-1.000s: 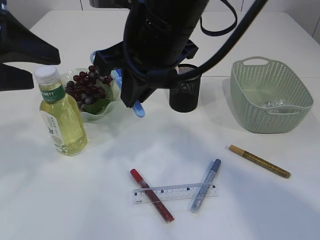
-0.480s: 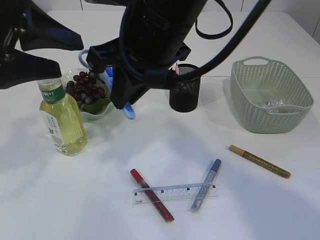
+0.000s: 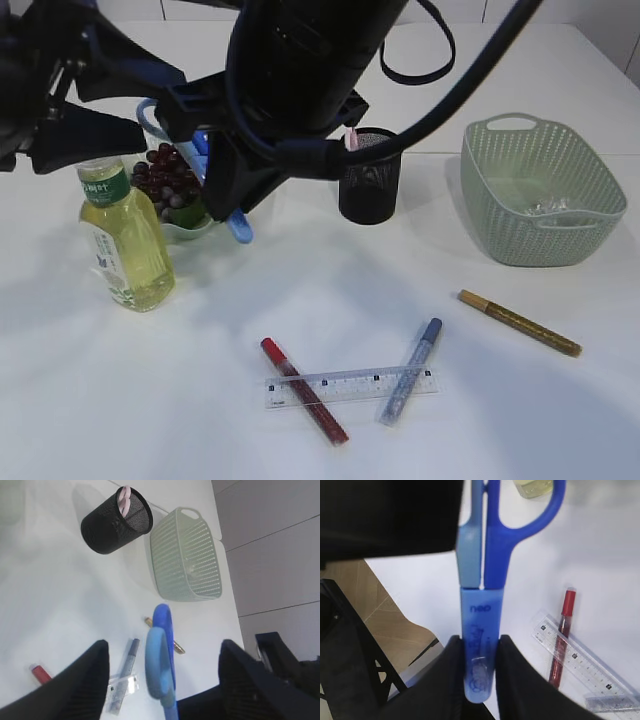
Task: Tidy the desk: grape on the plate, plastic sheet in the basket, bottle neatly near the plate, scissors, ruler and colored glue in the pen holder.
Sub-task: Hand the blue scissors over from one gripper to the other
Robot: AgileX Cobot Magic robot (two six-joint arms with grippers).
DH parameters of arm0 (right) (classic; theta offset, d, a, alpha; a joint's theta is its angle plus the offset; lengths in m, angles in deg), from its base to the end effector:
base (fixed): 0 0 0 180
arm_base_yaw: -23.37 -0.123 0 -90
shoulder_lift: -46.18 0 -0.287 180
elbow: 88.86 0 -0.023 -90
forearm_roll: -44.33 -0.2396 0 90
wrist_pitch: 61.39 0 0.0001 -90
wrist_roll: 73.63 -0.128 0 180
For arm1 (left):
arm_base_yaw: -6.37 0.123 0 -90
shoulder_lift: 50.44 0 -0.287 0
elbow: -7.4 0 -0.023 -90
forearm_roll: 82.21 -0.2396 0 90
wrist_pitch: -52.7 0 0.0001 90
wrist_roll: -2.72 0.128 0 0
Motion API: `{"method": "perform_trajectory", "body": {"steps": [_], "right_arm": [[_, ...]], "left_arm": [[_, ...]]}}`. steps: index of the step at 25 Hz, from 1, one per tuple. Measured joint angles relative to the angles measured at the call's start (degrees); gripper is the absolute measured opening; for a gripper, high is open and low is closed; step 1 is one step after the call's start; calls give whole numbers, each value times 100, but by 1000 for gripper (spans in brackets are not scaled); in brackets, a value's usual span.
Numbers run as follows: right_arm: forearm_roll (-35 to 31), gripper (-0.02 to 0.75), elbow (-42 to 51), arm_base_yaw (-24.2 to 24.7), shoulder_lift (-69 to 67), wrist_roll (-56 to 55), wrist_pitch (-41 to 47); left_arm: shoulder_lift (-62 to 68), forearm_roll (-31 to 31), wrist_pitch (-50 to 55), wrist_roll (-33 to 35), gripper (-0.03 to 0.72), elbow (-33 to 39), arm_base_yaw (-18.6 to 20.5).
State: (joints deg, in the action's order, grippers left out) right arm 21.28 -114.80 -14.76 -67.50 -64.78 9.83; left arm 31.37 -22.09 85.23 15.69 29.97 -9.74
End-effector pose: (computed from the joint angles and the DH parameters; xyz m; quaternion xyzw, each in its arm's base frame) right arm 0.2848 0.2839 0.3084 -0.3577 0.8950 0.2365 0.1231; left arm 0.2648 -0.1387 0.3098 -0.0824 0.8530 -0.4142 0.3066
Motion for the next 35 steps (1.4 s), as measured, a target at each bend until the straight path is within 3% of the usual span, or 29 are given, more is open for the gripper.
{"method": "perform_trajectory", "body": {"steps": [9,35], "right_arm": [[-143,162,0,0,0,47,0],[-209,162,0,88,0,30,0]], "left_arm": [[388,393,-34,417,498,-216,0],[472,438,-14,497,476,-290,-24]]}}
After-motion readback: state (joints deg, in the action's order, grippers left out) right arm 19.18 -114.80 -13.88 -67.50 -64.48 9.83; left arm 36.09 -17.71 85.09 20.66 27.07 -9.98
